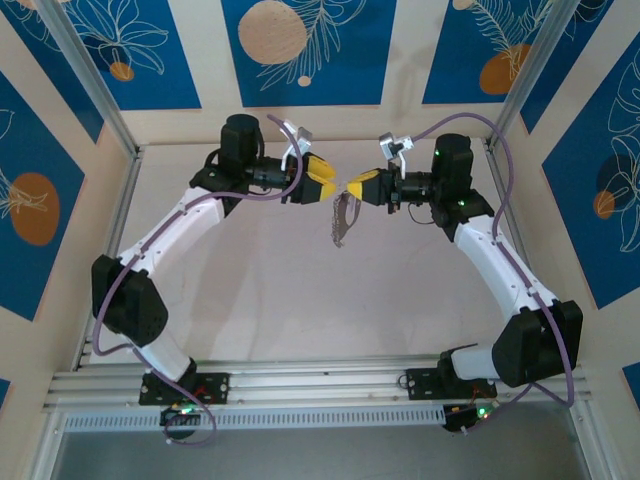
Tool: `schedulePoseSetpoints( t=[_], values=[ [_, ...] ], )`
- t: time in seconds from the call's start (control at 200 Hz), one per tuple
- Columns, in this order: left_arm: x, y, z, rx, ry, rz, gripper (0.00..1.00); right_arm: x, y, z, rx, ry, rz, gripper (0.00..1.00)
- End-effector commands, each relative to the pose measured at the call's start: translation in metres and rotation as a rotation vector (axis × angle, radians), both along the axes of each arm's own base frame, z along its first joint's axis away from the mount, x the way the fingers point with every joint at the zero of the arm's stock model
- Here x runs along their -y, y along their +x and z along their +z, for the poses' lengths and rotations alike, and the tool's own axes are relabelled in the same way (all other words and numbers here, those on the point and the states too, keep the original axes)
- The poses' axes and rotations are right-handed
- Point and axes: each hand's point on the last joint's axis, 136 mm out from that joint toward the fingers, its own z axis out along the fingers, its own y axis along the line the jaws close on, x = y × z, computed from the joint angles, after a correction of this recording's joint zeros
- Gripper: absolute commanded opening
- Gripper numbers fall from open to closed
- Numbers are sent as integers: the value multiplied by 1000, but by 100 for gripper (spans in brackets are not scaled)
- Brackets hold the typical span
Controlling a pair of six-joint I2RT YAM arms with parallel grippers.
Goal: Put the keys on the keyring
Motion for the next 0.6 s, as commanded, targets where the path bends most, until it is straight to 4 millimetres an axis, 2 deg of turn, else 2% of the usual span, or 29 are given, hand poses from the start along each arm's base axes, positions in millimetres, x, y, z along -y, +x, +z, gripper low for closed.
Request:
schedulePoseSetpoints(
  t=[0.0, 0.595],
  values=[
    [-2, -2, 10, 13, -23, -41, 48, -5, -4, 10, 30, 4, 40, 0],
    [8, -11, 11, 2, -29, -72, 29, -11, -9, 15, 43, 6, 55, 0]
  ],
)
